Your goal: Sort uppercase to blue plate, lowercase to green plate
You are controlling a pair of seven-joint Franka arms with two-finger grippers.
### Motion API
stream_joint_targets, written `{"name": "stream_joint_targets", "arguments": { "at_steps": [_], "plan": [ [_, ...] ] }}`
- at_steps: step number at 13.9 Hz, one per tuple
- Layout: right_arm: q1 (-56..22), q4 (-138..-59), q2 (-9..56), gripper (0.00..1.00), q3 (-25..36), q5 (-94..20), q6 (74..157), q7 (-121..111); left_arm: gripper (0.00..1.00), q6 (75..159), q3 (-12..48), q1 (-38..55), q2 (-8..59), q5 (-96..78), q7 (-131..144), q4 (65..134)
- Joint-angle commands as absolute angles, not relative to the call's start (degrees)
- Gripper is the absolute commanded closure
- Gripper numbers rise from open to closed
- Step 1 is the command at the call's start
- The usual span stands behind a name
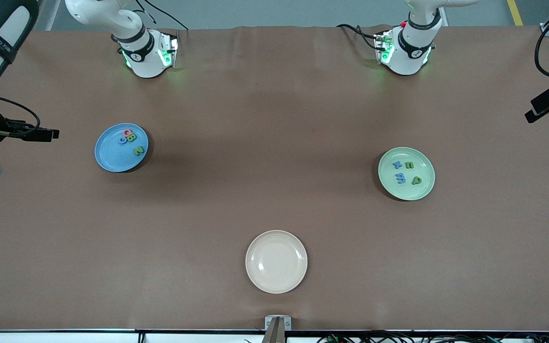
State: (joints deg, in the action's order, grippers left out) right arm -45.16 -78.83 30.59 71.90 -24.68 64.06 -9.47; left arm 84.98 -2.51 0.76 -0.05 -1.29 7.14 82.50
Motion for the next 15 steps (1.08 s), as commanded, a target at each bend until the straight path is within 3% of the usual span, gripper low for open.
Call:
{"name": "stream_joint_targets", "arguments": {
  "at_steps": [1, 5, 7, 11, 15],
  "plan": [
    [-39.0, -77.1, 24.0, 0.0, 60.2, -18.4, 65.6, -6.2, 0.0, 84.2, -3.2, 2.2, -1.0, -0.3, 6.2, 82.5],
    [-24.3, -78.0, 15.4, 0.0, 35.6, -8.3, 69.2, 4.4, 0.0, 84.3, -3.3, 3.1, -2.0, -0.4, 6.3, 83.0],
    [-17.8, -78.4, 13.9, 0.0, 26.8, -6.5, 69.6, 6.2, 0.0, 84.6, -3.3, 3.3, -2.6, -0.4, 6.2, 83.6],
    [-14.2, -87.7, 7.7, 0.0, 22.8, -6.5, 76.1, 6.2, 0.0, 86.1, -3.3, 3.3, -3.5, -0.4, 6.7, 84.5],
    [-3.6, -87.4, 7.4, 0.0, 8.1, -0.8, 77.0, 6.2, 0.0, 87.2, -3.1, 3.3, -3.3, -0.4, 7.0, 85.4]
  ]
}}
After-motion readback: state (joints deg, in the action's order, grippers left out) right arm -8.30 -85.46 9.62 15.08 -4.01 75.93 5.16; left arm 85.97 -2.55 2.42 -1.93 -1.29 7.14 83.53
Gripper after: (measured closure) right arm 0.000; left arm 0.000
